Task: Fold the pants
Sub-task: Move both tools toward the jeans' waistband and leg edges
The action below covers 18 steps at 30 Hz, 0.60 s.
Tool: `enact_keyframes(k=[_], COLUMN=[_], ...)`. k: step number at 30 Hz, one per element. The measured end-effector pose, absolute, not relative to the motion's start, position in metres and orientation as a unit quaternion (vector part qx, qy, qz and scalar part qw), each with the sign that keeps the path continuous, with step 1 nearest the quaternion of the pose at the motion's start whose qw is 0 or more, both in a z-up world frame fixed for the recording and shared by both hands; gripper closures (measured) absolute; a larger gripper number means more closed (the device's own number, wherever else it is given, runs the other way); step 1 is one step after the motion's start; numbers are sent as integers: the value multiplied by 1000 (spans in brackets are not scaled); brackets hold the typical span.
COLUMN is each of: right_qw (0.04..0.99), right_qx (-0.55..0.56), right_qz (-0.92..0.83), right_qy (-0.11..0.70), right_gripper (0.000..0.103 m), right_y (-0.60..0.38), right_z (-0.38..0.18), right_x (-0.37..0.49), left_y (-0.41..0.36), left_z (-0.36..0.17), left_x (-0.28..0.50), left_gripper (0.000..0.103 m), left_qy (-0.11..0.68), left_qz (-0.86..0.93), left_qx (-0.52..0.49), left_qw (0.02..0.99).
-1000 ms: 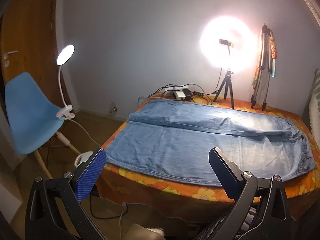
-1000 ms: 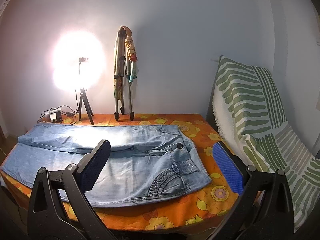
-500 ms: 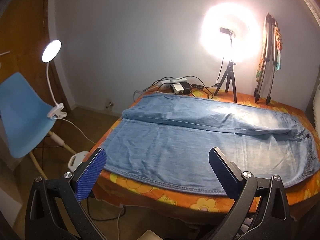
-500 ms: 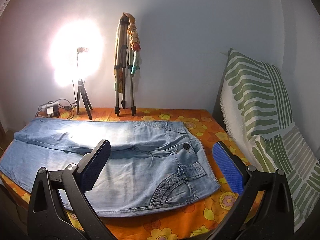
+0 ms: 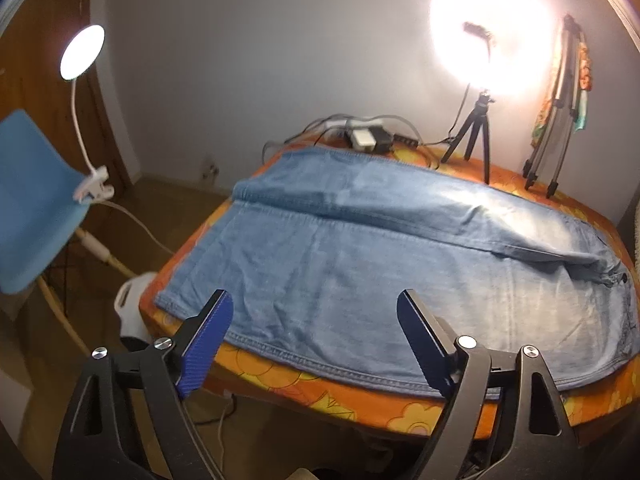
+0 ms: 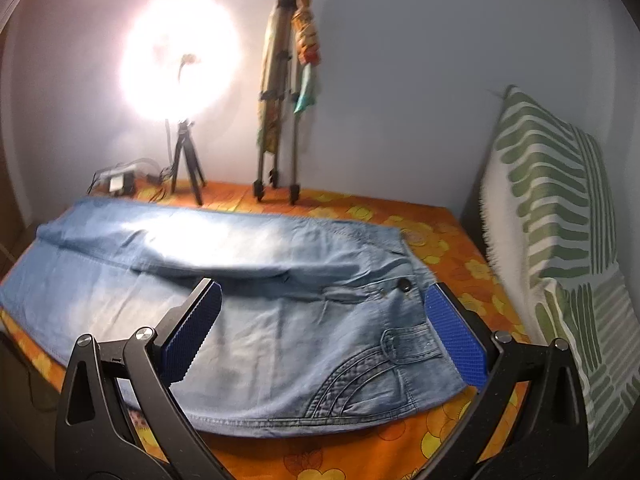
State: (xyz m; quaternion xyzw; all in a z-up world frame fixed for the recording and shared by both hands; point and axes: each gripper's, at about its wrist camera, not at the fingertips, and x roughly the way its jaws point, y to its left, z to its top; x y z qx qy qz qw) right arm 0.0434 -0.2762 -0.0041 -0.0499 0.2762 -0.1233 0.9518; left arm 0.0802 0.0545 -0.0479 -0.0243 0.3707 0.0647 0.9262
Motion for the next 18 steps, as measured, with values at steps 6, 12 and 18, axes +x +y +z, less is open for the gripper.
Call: enact_keyframes(k=[6,12,18], right_qw=[945,937,934], right_qx=[-85,-81,-99], right_qz=[-105,-84,-57], right_qy=[297,329,339], right_gripper=[2,7,12], right_y=[-273,-275,-273], right_z=[-23,-42,-40], right_x=[44,55,89], left_y=[80,108,123], left_z=[-70,-83,-75], left_x=[88,104,145], left_gripper=[29,38,38], left_qy=[401,424,424], left_qz=[78,85,82], left_qx=[-49,-75,-68], left_qw=[912,899,899])
